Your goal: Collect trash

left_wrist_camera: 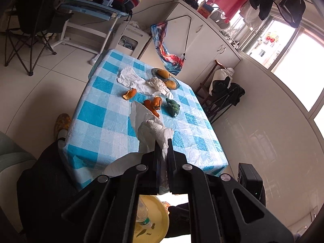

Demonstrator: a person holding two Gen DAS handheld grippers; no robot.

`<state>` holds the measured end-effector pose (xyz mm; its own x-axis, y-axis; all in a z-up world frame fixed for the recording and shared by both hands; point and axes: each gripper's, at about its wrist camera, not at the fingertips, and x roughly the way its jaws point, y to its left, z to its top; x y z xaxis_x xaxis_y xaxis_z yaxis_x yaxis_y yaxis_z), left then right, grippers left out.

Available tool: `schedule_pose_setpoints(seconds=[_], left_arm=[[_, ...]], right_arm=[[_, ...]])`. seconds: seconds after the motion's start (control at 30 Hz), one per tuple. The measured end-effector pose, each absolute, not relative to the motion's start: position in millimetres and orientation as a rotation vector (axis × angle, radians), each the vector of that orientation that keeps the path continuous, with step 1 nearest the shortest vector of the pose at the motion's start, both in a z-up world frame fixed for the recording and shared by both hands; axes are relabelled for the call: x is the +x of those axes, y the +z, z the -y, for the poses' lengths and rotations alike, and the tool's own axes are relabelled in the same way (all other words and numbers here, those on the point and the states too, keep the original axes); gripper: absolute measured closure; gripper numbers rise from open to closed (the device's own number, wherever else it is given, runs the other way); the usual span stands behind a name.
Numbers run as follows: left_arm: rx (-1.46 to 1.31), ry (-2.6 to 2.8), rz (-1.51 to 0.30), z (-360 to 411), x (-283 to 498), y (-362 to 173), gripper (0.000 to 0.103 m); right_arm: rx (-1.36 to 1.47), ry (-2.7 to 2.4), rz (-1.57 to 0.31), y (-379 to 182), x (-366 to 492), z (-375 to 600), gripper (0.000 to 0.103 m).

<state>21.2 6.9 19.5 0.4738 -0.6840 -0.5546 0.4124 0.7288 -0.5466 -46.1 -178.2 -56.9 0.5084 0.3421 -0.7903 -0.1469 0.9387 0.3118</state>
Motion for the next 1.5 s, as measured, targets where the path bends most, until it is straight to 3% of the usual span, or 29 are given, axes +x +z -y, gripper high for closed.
schedule_pose_setpoints(seconds=[0.27, 0.53, 0.63, 0.7, 0.87, 1.0, 1.5], left_arm=[[-0.284, -0.73, -1.051, 22, -16, -32, 0.097], [-0.114, -0.752, -1.235, 54, -38, -77, 0.096], [-0.056, -0.725, -1.261, 58, -39, -85, 0.079], [-0.051, -0.701, -1.239, 56, -39, -83, 0.055], [-0.133, -0.633, -1.102, 36, -33, -64, 0.042], [-0.188, -0.493, -0.939, 9, -27, -44, 0.026], [-0.262, -0.394, -0.919, -13, -12, -50, 0.022]], right_arm=[[0.378, 0.159, -0.811, -35, -57, 222, 0.028], [0.397, 0.095, -0.773, -31, -59, 229, 0.028], [0.383, 0.087, -0.783, -33, -57, 228, 0.028], [0.368, 0.083, -0.789, -35, -57, 227, 0.028], [0.33, 0.076, -0.799, -38, -56, 221, 0.028], [0.315, 0.073, -0.803, -40, -56, 219, 0.027], [0.26, 0.072, -0.827, -45, -54, 210, 0.026]])
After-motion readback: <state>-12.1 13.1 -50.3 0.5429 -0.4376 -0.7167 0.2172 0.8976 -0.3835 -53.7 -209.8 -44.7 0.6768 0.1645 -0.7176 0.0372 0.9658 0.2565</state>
